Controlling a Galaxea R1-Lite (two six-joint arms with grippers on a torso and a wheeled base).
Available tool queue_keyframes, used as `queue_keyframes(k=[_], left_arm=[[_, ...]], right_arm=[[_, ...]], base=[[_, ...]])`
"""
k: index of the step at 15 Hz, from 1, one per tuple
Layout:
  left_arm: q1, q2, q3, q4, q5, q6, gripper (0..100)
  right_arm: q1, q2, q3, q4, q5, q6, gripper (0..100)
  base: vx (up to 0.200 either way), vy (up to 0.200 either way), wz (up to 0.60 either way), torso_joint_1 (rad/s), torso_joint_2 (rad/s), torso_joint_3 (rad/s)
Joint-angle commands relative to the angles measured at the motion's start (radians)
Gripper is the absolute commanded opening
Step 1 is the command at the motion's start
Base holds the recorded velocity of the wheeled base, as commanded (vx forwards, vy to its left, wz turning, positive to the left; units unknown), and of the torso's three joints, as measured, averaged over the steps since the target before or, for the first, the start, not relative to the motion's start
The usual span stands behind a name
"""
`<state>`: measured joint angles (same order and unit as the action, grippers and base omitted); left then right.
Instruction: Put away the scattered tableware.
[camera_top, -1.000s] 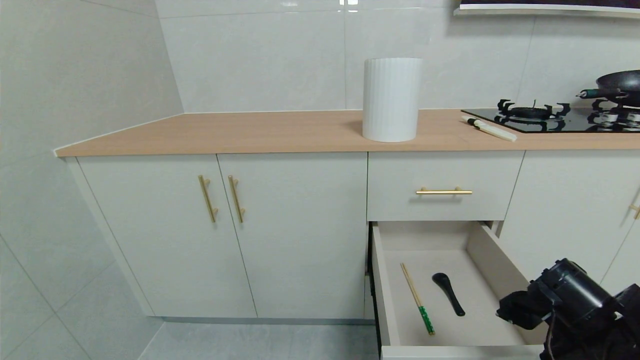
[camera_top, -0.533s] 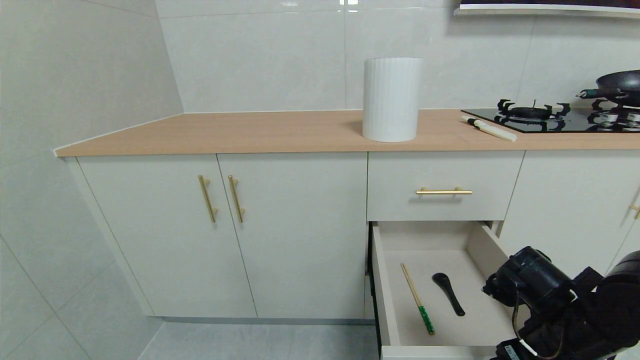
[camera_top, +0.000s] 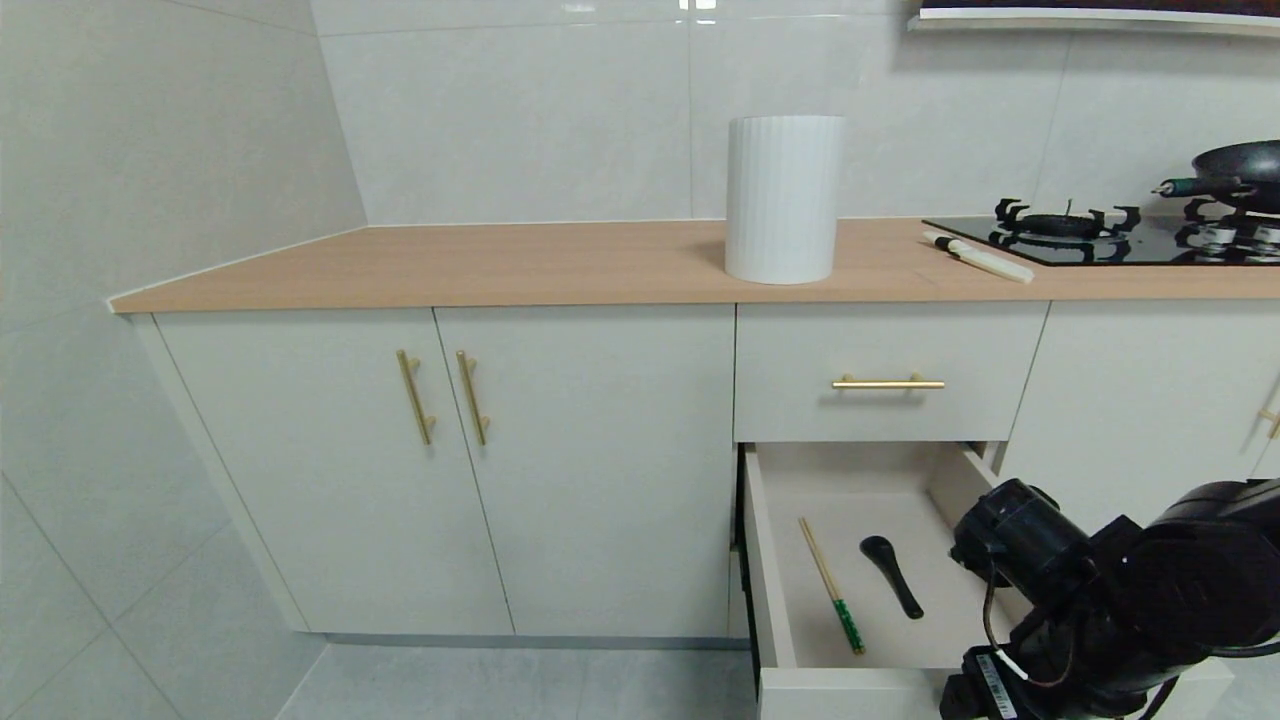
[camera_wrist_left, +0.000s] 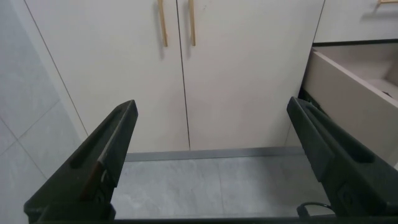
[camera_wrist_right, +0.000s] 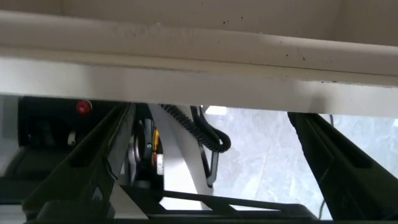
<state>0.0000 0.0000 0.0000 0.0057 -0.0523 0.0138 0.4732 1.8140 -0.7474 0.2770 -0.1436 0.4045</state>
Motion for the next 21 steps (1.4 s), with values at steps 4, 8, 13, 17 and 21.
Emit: queue_keyframes(k=[4,8,13,17,21], left_arm=[[0.0,0.0,0.0,0.0,0.0,0.0,100],[0.0,0.0,0.0,0.0,0.0,0.0,100],[0.0,0.0,0.0,0.0,0.0,0.0,100],[0.0,0.0,0.0,0.0,0.0,0.0,100],[0.0,0.0,0.0,0.0,0.0,0.0,100]], right_arm=[[-0.01,0.034,-0.012,-0.064,-0.051,0.027,100],[-0.036,0.062,-0.061,-0.105,-0.057,0.013,100],[-0.104,0.166,-0.201,-0.104,-0.068,-0.052,100],[-0.114,0.258,-0.306,-0.105,-0.068,-0.05,100],[-0.145,0.321,-0.377,-0.128,-0.071,-0.041,100]], base=[[0.0,0.0,0.0,0.0,0.0,0.0],[0.0,0.0,0.0,0.0,0.0,0.0],[0.0,0.0,0.0,0.0,0.0,0.0],[0.0,0.0,0.0,0.0,0.0,0.0],[0.0,0.0,0.0,0.0,0.0,0.0]])
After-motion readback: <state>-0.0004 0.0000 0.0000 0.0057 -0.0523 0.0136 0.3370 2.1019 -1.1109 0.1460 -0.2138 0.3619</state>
